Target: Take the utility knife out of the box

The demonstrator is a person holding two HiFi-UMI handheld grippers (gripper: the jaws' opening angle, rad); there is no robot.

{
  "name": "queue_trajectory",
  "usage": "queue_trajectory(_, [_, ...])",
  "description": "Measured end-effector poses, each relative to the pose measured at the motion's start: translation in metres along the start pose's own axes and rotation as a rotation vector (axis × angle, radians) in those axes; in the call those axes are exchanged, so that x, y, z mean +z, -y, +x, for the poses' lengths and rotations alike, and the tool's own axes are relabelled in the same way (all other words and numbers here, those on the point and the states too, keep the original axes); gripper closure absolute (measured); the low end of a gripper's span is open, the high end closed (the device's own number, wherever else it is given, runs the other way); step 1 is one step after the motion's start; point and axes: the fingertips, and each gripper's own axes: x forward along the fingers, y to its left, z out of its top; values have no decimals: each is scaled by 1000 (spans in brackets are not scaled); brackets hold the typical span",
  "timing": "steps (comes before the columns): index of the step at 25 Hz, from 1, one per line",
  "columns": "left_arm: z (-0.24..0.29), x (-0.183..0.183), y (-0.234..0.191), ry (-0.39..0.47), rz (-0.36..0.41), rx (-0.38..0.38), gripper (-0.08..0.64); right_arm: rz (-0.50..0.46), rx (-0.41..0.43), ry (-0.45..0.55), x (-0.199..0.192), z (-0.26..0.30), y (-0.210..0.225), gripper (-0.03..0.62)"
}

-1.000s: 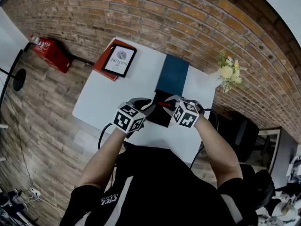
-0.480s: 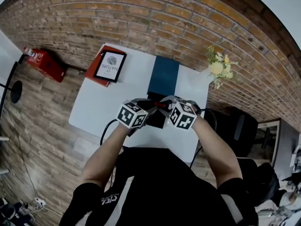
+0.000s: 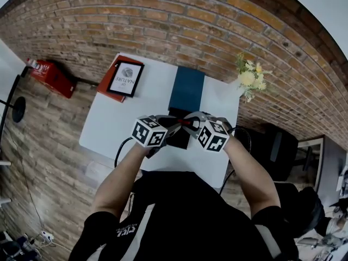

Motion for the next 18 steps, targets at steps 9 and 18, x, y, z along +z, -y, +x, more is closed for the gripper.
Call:
queue_trajectory(9, [-11,6,0,25,54,41,543,18,-39,33,8,4,7,560])
queue_trajectory(18, [-39,19,-12,81,46,98,544,166,-84,90,-1,-7,16,557])
